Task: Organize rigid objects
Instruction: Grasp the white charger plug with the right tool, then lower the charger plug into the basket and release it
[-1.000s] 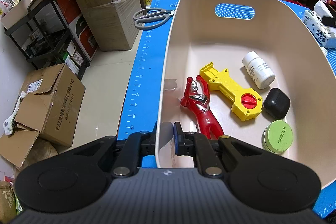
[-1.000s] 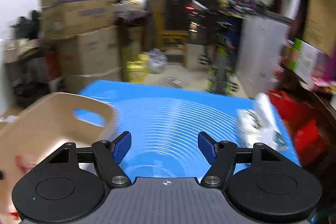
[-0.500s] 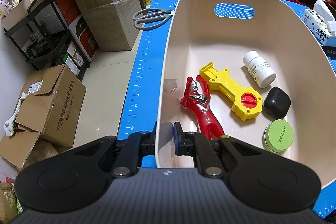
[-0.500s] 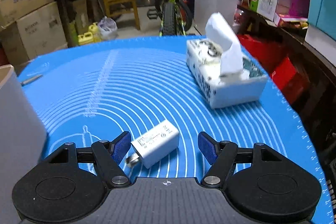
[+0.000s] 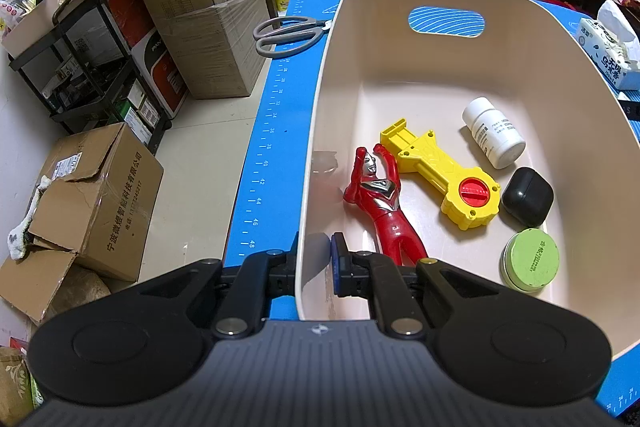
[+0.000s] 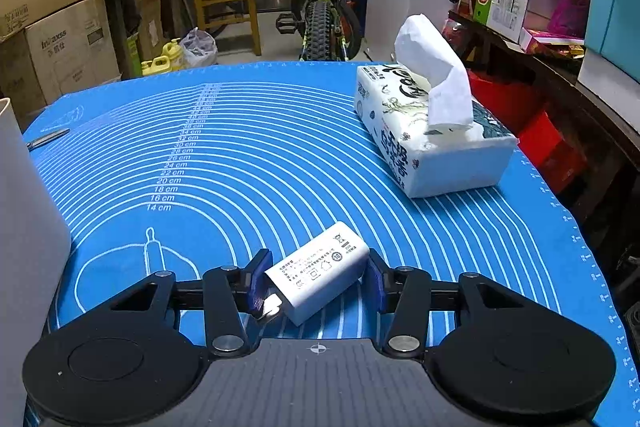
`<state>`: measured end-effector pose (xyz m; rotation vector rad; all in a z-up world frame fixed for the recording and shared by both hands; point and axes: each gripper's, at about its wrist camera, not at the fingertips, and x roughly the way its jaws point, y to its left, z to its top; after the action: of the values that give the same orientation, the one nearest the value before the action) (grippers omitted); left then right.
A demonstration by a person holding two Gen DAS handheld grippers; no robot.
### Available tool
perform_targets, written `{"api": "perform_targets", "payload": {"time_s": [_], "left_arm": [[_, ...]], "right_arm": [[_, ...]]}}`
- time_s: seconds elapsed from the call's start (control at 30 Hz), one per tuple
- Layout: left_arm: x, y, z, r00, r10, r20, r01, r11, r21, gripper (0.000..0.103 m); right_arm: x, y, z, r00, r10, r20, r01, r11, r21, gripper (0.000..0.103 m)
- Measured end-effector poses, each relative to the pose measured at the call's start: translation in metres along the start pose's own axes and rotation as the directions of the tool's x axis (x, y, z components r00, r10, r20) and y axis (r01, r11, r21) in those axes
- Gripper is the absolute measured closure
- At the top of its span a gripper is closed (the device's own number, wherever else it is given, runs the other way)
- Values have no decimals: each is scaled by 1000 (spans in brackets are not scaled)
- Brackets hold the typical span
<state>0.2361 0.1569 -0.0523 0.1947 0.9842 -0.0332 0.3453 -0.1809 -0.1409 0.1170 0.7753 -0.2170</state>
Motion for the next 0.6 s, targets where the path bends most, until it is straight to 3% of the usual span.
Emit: {"api": "perform_targets", "payload": {"time_s": [0.2,0.33,0.5,0.6], "left_arm": [[0,0,0,1000,1,1,-1,1000,-1,89],[0,0,1,1000,-1,1,1,1000,-6,89],[0,0,1,1000,-2,0,2,1000,-12,89],[0,-1,1,1000,0,1,0,1000,-16,89]], "right_arm": [[-37,3,1,996,78,50,-78,997,-4,49],[-77,16,8,979,171,110,-168,985,-34,49],[-133,51,19,928,319,193,-297,945,-135,49],[-157,76,22,896,398,198,-359,910,-207,49]]}}
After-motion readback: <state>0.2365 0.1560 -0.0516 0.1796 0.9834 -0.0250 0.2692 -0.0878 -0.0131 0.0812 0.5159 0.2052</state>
